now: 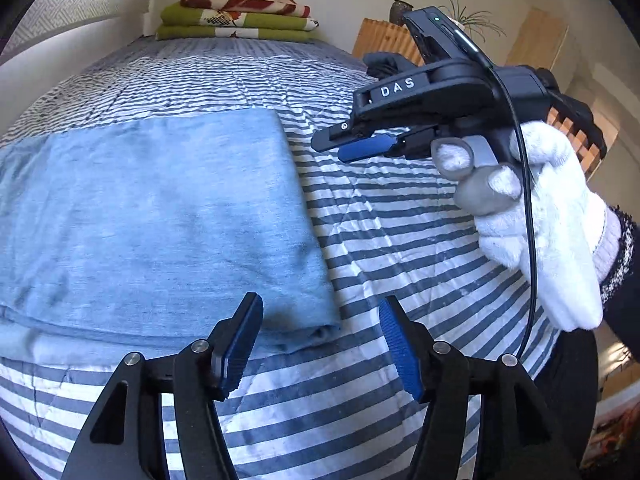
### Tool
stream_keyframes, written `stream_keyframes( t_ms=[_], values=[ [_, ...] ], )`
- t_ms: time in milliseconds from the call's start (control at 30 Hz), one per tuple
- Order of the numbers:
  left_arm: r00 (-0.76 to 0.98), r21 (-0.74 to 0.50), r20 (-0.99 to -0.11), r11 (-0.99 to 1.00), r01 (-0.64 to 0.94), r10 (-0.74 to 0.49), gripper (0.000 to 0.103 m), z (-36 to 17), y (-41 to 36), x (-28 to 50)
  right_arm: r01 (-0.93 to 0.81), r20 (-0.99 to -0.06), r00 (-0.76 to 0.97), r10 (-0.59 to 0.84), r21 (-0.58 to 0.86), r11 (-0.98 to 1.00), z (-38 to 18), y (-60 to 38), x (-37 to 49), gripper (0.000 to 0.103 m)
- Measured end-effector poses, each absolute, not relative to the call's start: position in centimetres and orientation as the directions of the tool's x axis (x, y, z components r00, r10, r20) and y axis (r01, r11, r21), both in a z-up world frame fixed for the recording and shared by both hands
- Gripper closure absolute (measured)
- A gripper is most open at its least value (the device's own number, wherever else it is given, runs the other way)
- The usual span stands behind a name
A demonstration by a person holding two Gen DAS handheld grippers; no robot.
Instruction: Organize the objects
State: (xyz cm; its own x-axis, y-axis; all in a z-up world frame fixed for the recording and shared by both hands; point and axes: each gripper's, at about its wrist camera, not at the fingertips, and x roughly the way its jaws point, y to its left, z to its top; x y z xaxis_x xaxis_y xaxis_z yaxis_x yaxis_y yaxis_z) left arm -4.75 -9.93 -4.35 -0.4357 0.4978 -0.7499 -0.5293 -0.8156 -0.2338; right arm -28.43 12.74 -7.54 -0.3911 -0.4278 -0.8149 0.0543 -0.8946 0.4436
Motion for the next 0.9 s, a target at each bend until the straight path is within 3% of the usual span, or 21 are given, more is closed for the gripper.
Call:
stream_keyframes(
  t_ms=[167, 333, 667, 900],
  values=[
    [-0.442, -0.153, -0.779, -0.818, -0.555, 0.446, 0.039, -5.0, -11.9, -3.1, 0.1, -0.804, -0.345, -0.485, 0.482, -0.87, -8.1, 10.8, -27.5, 0.07],
    [-0.367, -0.277, -0.78, -0.806, -0.523, 0.507, 0.05, -6.4, -13.8, -4.9, 0.243, -0.818, -0.329, -0.472, 0.41, -0.879, -6.8, 8.4, -22.3, 0.07],
    [-0.39, -0.264, -0.743, -0.773, -0.577, 0.545, 0.051, -5.3, -12.8, -6.1, 0.273, -0.843, -0.312, -0.438, 0.362, -0.891, -7.5, 7.7, -18.2, 0.07],
    [-0.372, -0.243, -0.75, -0.751, -0.614, 0.547, 0.051, -5.8, -13.8, -5.3, 0.395, -0.875, -0.276, -0.398, 0.274, -0.877, -6.8, 4.6, -18.4, 0.071]
  ],
)
